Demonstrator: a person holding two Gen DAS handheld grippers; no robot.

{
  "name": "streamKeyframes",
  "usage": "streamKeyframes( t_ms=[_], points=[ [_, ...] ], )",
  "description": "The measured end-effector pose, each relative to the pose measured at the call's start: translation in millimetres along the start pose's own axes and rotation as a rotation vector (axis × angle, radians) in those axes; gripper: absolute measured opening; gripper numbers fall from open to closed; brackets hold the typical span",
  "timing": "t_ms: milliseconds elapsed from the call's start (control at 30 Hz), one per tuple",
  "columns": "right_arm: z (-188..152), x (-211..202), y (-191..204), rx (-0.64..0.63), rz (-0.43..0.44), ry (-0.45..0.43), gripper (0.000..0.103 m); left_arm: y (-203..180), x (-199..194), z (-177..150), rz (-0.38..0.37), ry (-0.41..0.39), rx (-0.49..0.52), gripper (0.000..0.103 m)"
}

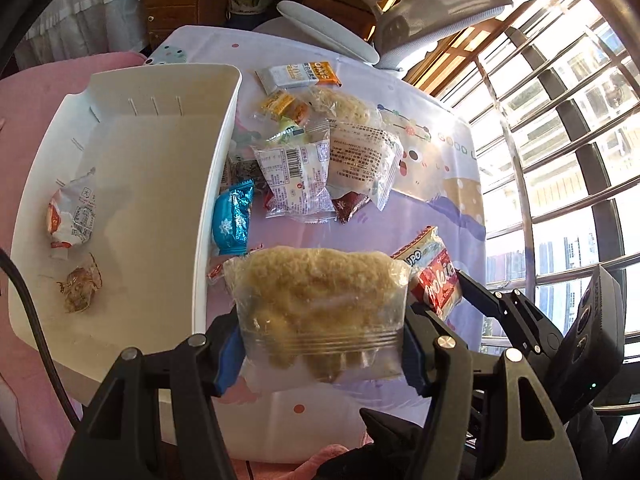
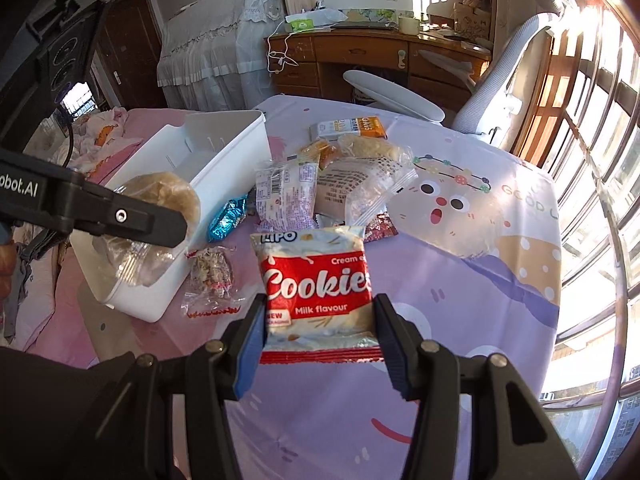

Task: Organize snacks
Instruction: 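Carry both snacks into the white tray and open both tools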

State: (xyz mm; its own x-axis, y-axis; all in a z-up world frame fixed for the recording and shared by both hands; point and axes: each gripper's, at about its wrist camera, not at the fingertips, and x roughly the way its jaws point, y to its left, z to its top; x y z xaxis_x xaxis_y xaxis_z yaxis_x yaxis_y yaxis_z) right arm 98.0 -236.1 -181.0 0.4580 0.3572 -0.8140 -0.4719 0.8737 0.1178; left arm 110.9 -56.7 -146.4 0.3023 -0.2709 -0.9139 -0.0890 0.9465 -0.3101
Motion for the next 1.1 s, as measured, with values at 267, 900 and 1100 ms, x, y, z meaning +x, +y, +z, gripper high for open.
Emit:
streamKeyframes(
  t_ms=[267, 900, 1100],
  points=[
    [14, -21, 32, -0.005, -0.016, -0.037, 0.053, 36, -44, -4, -0.049, -0.131, -0.021, 0.063],
    [48, -27, 148, 0.049, -0.024, -0.117, 0.053, 140, -94, 1, -0.045, -0.138, 0.118, 0.063],
    [50, -17, 184, 0.065, -0.02, -0.122, 0.053, 173, -94, 1, -0.054, -0.111, 0.164, 0.063]
  ],
)
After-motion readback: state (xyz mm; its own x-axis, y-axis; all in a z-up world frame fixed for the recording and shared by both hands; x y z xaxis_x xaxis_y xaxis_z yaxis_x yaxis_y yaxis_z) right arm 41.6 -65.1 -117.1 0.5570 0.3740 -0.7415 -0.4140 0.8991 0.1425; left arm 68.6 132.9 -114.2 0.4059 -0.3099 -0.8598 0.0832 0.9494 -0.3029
